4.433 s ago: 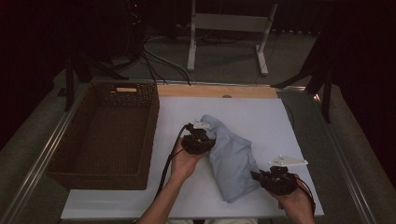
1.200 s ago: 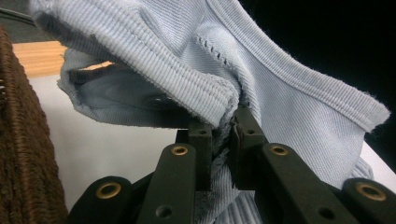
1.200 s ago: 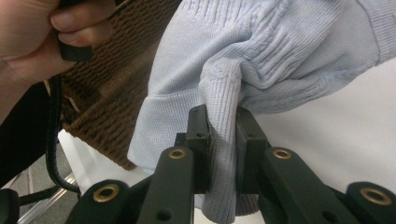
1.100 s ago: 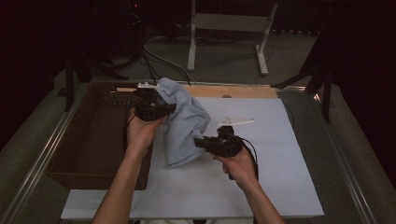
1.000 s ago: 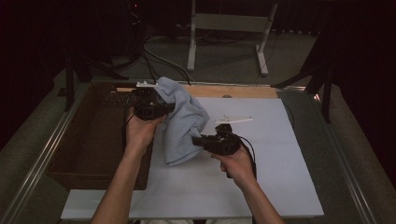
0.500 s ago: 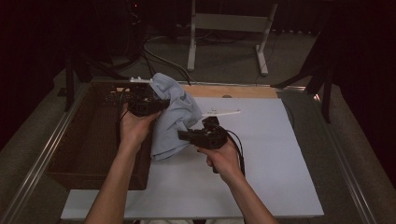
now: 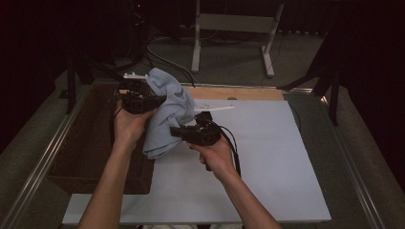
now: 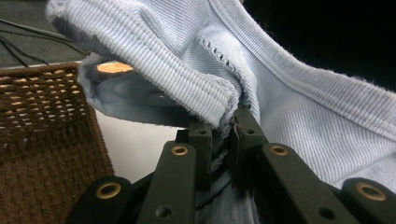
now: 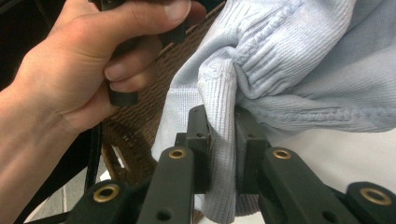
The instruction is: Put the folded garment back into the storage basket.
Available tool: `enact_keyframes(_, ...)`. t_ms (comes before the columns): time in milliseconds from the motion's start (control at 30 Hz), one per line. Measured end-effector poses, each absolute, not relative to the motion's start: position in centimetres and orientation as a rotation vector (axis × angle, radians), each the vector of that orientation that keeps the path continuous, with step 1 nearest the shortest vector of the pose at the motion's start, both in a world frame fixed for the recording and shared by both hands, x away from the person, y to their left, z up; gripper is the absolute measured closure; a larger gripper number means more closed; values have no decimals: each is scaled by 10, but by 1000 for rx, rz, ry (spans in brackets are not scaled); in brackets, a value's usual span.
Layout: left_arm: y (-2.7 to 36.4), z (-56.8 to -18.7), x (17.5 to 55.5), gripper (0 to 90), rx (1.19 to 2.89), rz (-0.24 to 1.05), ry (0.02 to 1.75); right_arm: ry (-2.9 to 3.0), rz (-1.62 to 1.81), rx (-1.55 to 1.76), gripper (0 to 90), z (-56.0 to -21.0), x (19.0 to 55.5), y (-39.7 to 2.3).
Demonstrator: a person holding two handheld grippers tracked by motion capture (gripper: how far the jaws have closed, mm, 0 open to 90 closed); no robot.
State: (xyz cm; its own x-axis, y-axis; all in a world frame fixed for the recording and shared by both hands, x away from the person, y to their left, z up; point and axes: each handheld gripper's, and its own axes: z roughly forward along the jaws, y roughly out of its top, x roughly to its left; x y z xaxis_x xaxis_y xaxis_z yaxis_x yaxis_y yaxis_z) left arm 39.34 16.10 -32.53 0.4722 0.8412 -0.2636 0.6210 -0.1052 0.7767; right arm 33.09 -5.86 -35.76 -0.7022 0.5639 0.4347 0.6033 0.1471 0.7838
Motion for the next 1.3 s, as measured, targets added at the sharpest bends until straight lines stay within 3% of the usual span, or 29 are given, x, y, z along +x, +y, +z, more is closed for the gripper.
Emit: enact_keyframes(1300, 212, -318, 395, 831, 1818, 396, 1273, -2468, -1604, -1209, 798, -370, 334, -1)
